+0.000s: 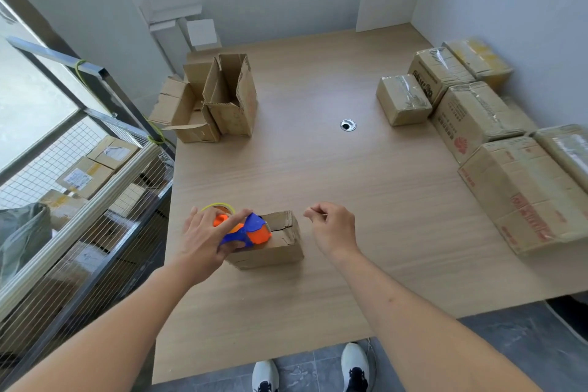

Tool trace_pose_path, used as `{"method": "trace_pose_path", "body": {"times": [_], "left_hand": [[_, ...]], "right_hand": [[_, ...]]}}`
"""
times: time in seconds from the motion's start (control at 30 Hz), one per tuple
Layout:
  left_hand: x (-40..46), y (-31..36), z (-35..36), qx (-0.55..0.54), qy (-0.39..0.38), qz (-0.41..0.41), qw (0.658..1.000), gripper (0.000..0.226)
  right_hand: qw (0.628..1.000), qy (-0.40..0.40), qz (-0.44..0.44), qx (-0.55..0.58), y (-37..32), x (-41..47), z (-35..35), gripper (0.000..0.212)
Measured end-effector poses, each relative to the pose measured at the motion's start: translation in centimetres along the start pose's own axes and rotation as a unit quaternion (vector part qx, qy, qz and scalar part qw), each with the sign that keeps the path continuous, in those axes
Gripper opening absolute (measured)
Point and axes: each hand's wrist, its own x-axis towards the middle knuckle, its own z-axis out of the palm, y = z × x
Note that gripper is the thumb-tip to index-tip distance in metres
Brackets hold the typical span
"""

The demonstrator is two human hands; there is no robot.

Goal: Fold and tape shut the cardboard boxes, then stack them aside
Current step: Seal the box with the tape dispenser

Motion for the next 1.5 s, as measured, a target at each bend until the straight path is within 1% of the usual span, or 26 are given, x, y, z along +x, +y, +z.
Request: {"method": "trace_pose_path", "body": {"times": [0.07, 0.13, 0.2, 0.33, 0.5, 0.63, 0.83, 0.97, 1.03, 1.1, 1.17, 1.2, 1.27, 1.33, 1.4, 1.5], "left_hand": [[0.2, 0.3, 0.0, 0.008, 0.001, 0.012, 1.0, 0.058], [0.5, 0.9, 0.2, 0.02, 0.01, 0.025, 0.999, 0.056], [0.6, 1.2, 0.2, 0.033, 0.015, 0.032, 0.999, 0.056], [0.4, 0.9, 0.2, 0.044, 0.002, 0.021, 0.999, 0.062], [0.6, 1.6, -0.4, 0.064, -0.033, 0.006, 0.997, 0.064], [0.5, 1.7, -0.6, 0.065, -0.036, 0.007, 0.997, 0.065], [0.8, 1.5, -0.3, 0.06, -0.04, 0.008, 0.997, 0.065], [0.6, 1.7, -0.3, 0.046, -0.033, 0.004, 0.998, 0.062], [0.6, 1.6, -0.3, 0.047, -0.03, 0.005, 0.998, 0.061], [0.6, 1.5, -0.2, 0.048, -0.026, 0.009, 0.998, 0.061], [0.7, 1.6, 0.0, 0.051, -0.023, 0.012, 0.998, 0.06], [0.6, 1.6, 0.0, 0.052, -0.022, 0.011, 0.998, 0.059], [0.6, 1.7, 0.1, 0.057, -0.019, 0.011, 0.998, 0.059], [0.5, 1.8, 0.1, 0.061, -0.013, 0.012, 0.998, 0.059], [0.5, 1.9, 0.1, 0.066, -0.012, 0.014, 0.998, 0.059], [0.5, 1.9, 0.0, 0.069, -0.018, 0.022, 0.997, 0.059]], "right_hand": [[0.999, -0.01, 0.035, 0.019, 0.4, -0.2, -0.7, 0.019], [0.996, -0.016, 0.068, 0.06, 0.7, -0.9, -1.0, 0.018], [0.993, -0.021, 0.088, 0.078, 0.7, -1.3, -1.1, 0.019], [0.991, -0.024, 0.101, 0.08, 0.3, -1.4, -1.3, 0.016], [0.985, -0.032, 0.155, 0.071, 0.2, -1.3, -1.3, 0.019], [0.978, -0.049, 0.19, 0.073, 0.6, -1.0, -1.1, 0.02], [0.972, -0.057, 0.21, 0.088, 1.7, -0.2, -0.1, 0.019], [0.972, -0.059, 0.208, 0.092, 2.9, 0.1, 0.9, 0.012], [0.974, -0.06, 0.2, 0.085, 3.5, 0.1, 1.5, 0.015], [0.985, -0.059, 0.162, 0.034, 4.1, 0.2, 2.3, 0.015], [0.992, -0.058, 0.107, -0.038, 3.9, -0.1, 3.0, 0.008], [0.991, -0.054, 0.09, -0.078, 3.7, -0.4, 3.1, 0.015], [0.983, -0.053, 0.093, -0.15, 3.3, -0.7, 2.9, 0.035], [0.974, -0.059, 0.112, -0.188, 3.4, -0.9, 2.5, 0.044], [0.98, -0.058, 0.096, -0.164, 3.6, -1.1, 2.6, 0.042], [0.999, -0.029, 0.041, -0.014, 3.0, -1.6, 4.3, 0.042]]}}
